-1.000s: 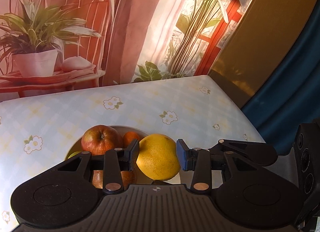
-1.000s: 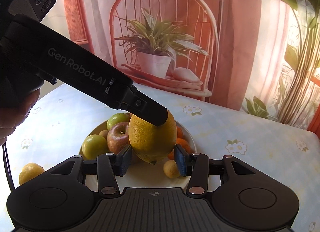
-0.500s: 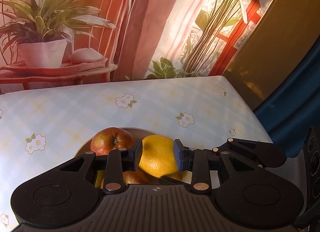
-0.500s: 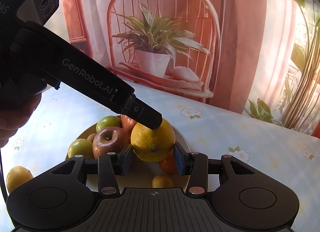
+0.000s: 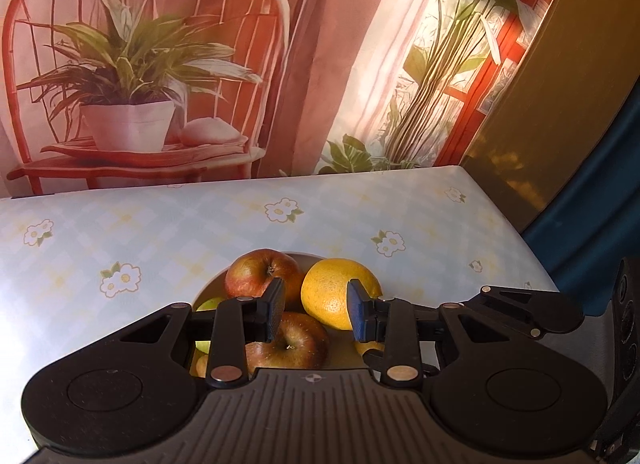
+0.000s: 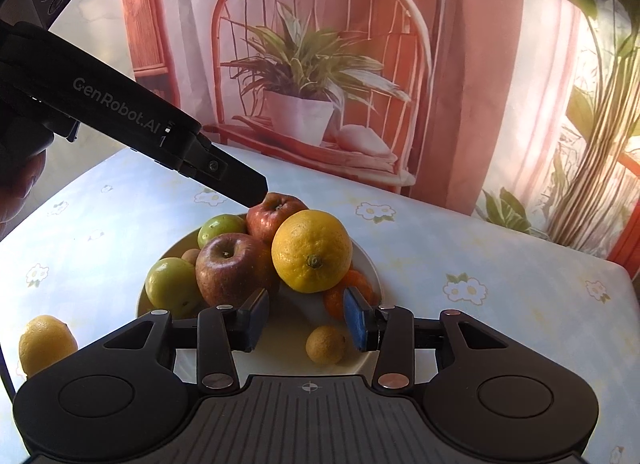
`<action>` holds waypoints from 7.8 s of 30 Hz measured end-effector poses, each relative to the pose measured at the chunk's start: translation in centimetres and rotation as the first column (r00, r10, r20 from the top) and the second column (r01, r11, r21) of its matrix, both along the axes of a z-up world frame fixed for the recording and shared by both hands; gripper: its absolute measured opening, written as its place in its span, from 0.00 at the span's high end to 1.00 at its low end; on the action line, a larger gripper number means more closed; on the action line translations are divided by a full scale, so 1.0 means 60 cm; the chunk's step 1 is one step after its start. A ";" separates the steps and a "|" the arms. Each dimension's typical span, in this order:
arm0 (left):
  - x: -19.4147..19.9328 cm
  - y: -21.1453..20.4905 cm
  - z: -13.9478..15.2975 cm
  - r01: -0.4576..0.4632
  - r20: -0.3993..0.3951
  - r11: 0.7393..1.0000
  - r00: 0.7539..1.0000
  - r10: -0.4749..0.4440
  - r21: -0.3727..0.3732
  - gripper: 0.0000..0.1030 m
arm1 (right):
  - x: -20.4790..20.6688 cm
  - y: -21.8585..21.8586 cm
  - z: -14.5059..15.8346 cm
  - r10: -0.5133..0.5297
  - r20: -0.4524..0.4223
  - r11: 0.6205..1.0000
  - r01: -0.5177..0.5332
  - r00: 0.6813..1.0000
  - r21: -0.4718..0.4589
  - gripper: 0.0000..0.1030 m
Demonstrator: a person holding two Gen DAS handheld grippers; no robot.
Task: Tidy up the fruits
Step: 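Lower the large lemon onto the plate and open the left tool, then withdraw left tool from the plate while right tool closes on a yellow-green lime, then move left tool to a tangerine while right tool holds the lime, then close left tool on the tangerine and lift it, then carry tangerine and lime over the plate and open both tools, then withdraw both tools and bring the right tool around the last large lemon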
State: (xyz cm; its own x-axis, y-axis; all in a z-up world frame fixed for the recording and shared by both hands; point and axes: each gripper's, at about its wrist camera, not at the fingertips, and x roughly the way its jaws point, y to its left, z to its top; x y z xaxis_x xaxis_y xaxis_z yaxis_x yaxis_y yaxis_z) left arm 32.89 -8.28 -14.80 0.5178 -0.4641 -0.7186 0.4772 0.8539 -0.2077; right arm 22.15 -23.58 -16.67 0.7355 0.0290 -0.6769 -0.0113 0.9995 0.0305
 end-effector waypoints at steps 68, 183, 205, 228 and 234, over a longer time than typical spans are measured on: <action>-0.158 0.100 -0.041 -0.042 0.001 0.995 0.999 0.042 0.091 0.65 | -0.173 0.104 -0.057 -0.064 -0.035 0.988 0.068 0.997 0.141 0.59; -0.115 0.029 -0.081 -0.031 0.018 0.996 0.999 0.030 0.081 0.64 | -0.086 -0.028 -0.026 -0.173 0.076 0.974 0.158 0.982 0.164 0.59; -0.100 0.031 -0.104 -0.022 0.004 0.990 1.000 0.022 0.137 0.64 | -0.017 -0.018 -0.073 -0.136 0.039 0.985 0.131 0.990 0.109 0.59; -0.117 0.050 -0.086 -0.070 -0.018 0.992 0.997 0.073 0.106 0.64 | -0.086 -0.020 -0.053 -0.269 0.026 0.950 0.261 0.963 0.169 0.54; -0.125 0.061 -0.072 -0.079 -0.009 0.992 0.997 0.080 0.094 0.64 | -0.114 -0.021 -0.055 -0.309 0.013 0.933 0.300 0.951 0.199 0.54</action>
